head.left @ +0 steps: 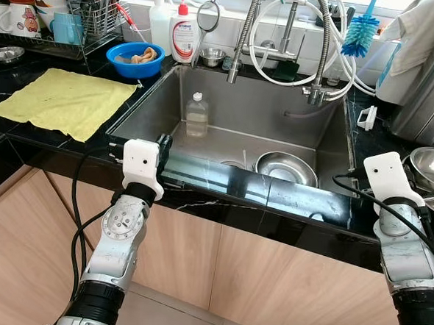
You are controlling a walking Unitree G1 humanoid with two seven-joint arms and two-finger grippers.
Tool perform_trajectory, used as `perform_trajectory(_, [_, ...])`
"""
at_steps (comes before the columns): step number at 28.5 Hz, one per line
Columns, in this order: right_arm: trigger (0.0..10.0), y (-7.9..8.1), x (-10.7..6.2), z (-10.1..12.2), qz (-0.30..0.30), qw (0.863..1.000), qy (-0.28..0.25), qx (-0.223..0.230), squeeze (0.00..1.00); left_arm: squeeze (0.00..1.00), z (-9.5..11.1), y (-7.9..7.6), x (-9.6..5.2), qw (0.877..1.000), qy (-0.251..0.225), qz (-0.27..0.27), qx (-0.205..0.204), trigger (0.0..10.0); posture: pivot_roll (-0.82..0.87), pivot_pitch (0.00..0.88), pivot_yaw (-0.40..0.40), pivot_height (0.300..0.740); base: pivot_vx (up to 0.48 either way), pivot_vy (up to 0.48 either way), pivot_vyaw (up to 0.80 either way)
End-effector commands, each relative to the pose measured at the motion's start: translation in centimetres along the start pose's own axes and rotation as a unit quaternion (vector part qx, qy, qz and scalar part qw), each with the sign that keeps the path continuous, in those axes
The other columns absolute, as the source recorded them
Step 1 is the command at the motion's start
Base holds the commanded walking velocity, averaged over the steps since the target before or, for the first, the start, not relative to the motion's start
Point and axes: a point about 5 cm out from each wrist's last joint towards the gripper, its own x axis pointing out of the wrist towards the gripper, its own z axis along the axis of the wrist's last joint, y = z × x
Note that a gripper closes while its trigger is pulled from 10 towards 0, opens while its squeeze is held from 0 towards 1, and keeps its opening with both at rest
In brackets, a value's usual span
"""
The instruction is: Kitchen organization
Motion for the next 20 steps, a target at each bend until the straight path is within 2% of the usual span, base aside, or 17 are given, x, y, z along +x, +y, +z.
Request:
perform_trajectory(1, [0.0, -0.1, 0.0, 0.1, 0.003, 1.0, 0.004, 0.009, 0.0, 0.0, 0.2, 0.1, 0.2, 1.0, 0.0, -0.002, 0.003, 10.0, 0.08, 0.0, -0.01, 0.74, 0.0, 0.0, 0.0])
perform_trajectory(12, [0.0, -0.6, 0.0, 0.7, -0.007, 1.0, -0.003, 0.013, 0.0, 0.0, 0.2, 0.1, 0.2, 1.0, 0.0, -0.003, 0.003, 10.0, 0.08, 0.0, -0.009, 0.74, 0.0, 0.0, 0.0])
perform_trajectory(17, [0.0, -0.8, -0.3, 1.6, -0.009, 1.0, -0.012, 0.018, 0.0, 0.0, 0.2, 0.2, 0.3, 1.0, 0.0, -0.002, 0.004, 10.0, 0.08, 0.0, -0.008, 0.74, 0.0, 0.0, 0.0])
perform_trajectory(20, [0.0, -0.5, -0.8, 2.3, 0.004, 0.999, -0.021, 0.026, 0.0, 0.0, 0.2, 0.2, 0.3, 1.0, 0.0, -0.002, 0.004, 10.0, 0.08, 0.0, -0.01, 0.74, 0.0, 0.0, 0.0])
